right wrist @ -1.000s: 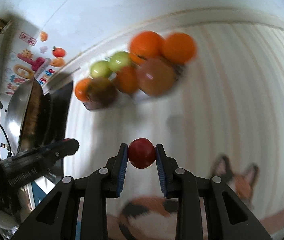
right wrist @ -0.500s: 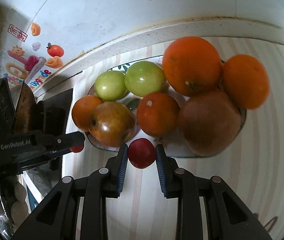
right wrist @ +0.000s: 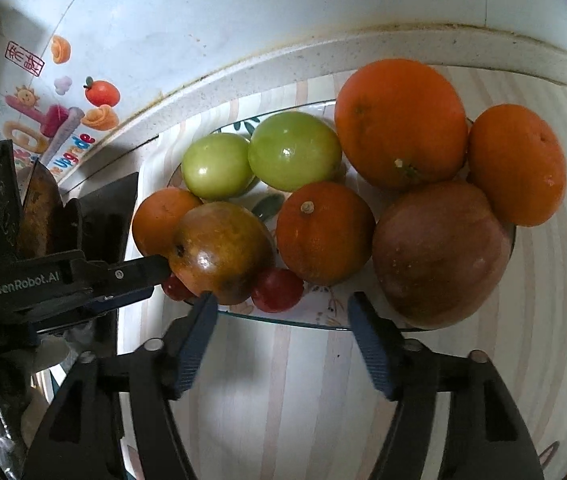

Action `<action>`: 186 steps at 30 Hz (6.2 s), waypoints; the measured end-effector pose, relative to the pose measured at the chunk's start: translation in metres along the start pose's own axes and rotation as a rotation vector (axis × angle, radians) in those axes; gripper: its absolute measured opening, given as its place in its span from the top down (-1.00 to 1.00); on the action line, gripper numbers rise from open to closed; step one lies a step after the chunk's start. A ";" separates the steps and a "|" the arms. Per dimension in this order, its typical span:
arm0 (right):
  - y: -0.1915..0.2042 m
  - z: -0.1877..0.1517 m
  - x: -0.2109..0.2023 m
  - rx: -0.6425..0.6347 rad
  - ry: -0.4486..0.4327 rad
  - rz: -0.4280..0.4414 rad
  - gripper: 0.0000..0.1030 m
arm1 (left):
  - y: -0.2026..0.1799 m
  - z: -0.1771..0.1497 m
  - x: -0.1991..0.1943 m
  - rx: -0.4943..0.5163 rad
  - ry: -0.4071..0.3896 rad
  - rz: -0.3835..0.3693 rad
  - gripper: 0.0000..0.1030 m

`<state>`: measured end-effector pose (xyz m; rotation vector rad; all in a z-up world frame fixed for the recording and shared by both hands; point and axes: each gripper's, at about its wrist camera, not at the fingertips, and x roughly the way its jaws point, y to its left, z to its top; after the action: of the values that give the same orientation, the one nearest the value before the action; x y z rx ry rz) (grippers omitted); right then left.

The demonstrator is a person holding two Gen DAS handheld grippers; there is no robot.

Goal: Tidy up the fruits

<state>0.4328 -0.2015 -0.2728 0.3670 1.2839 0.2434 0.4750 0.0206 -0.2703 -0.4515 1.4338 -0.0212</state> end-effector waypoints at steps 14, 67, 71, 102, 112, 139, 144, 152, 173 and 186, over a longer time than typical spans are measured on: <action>-0.002 -0.026 -0.096 -0.047 -0.106 -0.285 -0.93 | -0.023 -0.064 -0.064 0.243 -0.163 0.261 -0.82; 0.116 -0.321 -0.410 -0.125 -0.553 -0.292 -0.98 | -0.012 -0.372 -0.320 0.453 -0.644 0.166 -0.82; 0.120 -0.330 -0.420 -0.145 -0.561 -0.284 -0.98 | -0.013 -0.383 -0.323 0.448 -0.644 0.154 -0.82; 0.077 -0.203 -0.353 -0.150 -0.526 -0.326 -0.98 | -0.041 -0.282 -0.268 0.374 -0.624 0.263 -0.99; 0.067 -0.172 -0.326 -0.131 -0.485 -0.332 -0.98 | -0.049 -0.255 -0.247 0.381 -0.585 0.278 -0.99; 0.054 -0.162 -0.320 -0.108 -0.461 -0.320 -0.98 | -0.059 -0.244 -0.246 0.396 -0.584 0.262 -0.99; 0.053 -0.164 -0.319 -0.109 -0.460 -0.321 -0.98 | -0.058 -0.245 -0.246 0.396 -0.585 0.262 -1.00; 0.053 -0.165 -0.320 -0.108 -0.460 -0.320 -0.98 | -0.057 -0.247 -0.248 0.396 -0.585 0.256 -0.99; 0.056 -0.173 -0.328 -0.121 -0.463 -0.324 -0.98 | -0.059 -0.258 -0.255 0.396 -0.597 0.246 -0.99; 0.058 -0.172 -0.328 -0.122 -0.462 -0.322 -0.98 | -0.060 -0.260 -0.259 0.391 -0.601 0.241 -0.99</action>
<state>0.1805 -0.2495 -0.0002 0.0975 0.8506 -0.0386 0.2024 -0.0363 -0.0236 0.0468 0.8517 0.0269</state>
